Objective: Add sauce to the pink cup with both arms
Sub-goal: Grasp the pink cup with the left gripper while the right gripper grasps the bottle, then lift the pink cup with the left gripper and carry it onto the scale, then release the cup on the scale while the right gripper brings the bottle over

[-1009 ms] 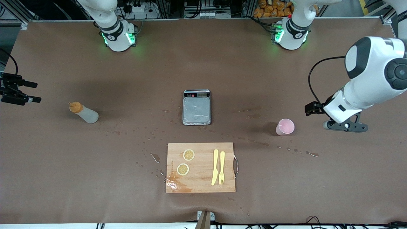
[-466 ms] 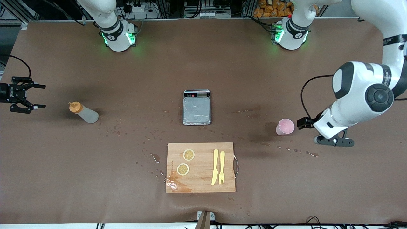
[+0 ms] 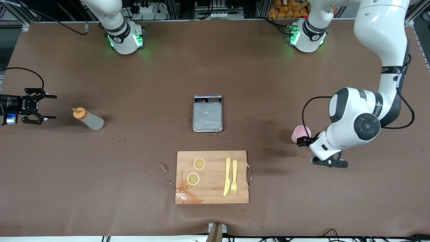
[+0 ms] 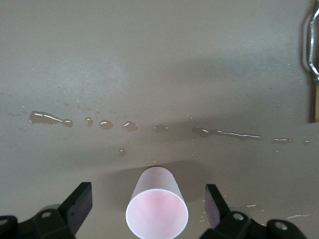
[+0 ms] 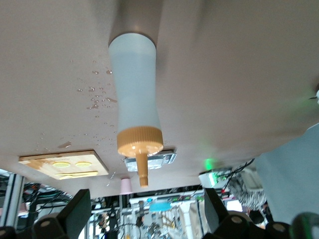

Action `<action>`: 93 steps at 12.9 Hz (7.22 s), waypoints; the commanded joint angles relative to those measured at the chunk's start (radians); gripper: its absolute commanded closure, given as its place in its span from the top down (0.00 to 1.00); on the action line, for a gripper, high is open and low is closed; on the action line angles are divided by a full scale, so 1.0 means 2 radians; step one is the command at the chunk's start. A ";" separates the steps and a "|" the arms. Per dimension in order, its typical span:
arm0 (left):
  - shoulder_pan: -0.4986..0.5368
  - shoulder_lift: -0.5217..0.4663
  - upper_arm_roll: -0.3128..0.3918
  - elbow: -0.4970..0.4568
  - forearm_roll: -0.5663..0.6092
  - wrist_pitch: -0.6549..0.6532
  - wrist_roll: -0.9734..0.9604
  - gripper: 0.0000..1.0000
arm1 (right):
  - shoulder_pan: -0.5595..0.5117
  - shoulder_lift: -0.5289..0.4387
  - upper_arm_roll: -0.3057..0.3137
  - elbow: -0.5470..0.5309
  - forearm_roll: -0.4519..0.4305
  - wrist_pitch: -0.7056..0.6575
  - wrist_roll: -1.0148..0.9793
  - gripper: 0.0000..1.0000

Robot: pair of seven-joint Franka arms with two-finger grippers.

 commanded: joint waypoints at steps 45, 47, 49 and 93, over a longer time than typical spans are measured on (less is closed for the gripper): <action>0.002 -0.081 -0.089 -0.006 -0.021 -0.047 -0.249 0.00 | 0.029 0.156 0.013 -0.013 0.058 0.074 -0.131 0.85; -0.003 -0.068 -0.126 0.007 -0.020 -0.047 -0.320 0.00 | 0.029 0.155 0.013 -0.012 0.059 0.072 -0.131 0.48; -0.040 -0.056 -0.136 0.010 -0.018 -0.045 -0.380 0.00 | 0.027 0.154 0.013 -0.010 0.059 0.069 -0.127 0.42; -0.029 -0.030 -0.132 0.063 -0.038 -0.054 -0.323 1.00 | 0.309 -0.116 0.009 -0.035 -0.048 0.179 0.330 0.49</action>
